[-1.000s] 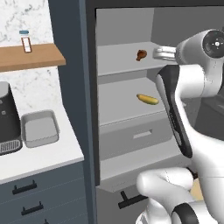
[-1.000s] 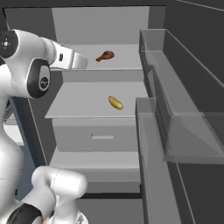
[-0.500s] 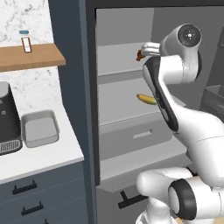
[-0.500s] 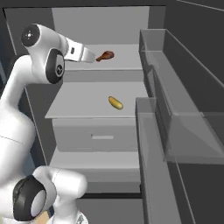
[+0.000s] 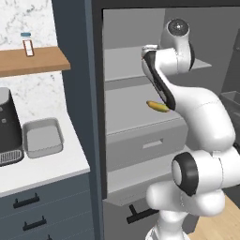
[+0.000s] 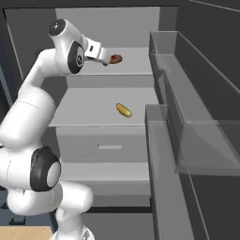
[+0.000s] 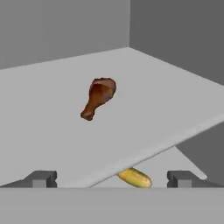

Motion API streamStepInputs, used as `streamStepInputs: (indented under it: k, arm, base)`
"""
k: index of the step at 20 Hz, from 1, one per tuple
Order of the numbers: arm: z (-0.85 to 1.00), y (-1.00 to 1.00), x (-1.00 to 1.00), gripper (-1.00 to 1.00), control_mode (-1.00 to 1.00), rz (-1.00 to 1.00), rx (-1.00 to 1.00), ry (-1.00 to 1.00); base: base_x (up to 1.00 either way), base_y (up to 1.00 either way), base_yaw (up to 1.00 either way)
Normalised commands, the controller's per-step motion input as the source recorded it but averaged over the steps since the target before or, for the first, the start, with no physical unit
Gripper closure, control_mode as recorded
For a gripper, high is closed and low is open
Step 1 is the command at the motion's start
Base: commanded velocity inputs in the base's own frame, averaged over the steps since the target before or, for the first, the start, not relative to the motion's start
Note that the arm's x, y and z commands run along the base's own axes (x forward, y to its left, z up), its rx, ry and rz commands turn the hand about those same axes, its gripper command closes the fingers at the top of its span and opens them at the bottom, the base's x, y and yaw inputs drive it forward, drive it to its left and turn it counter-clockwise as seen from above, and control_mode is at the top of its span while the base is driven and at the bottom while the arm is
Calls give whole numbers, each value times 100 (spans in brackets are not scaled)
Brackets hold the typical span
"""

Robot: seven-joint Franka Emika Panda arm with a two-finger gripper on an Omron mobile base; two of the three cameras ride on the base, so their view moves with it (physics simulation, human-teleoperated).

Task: Place one cucumber and one chicken drumstick in each tupperware on the nearby counter, to pack two identical lunches.

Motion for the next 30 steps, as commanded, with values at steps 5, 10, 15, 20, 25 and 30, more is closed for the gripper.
streamStepInputs:
  k: [5, 10, 15, 20, 25, 30]
  arm:
    - [-41, -13, 51, -100, -100, -2, 0, 5]
    - [-29, -17, 52, -100, -100, 0, 0, 0]
    - [-26, -3, 43, -100, -100, 0, 0, 0]
    - [-14, 0, 46, -100, -100, 0, 0, -1]
    - [0, 0, 42, -100, -100, 0, 2, 0]
    - [0, 0, 34, -100, -100, 0, 0, 0]
  base:
    - [0, 0, 0]
    - [0, 0, 0]
    - [0, 0, 0]
    - [0, 0, 0]
    - [0, 0, 0]
    - [0, 0, 0]
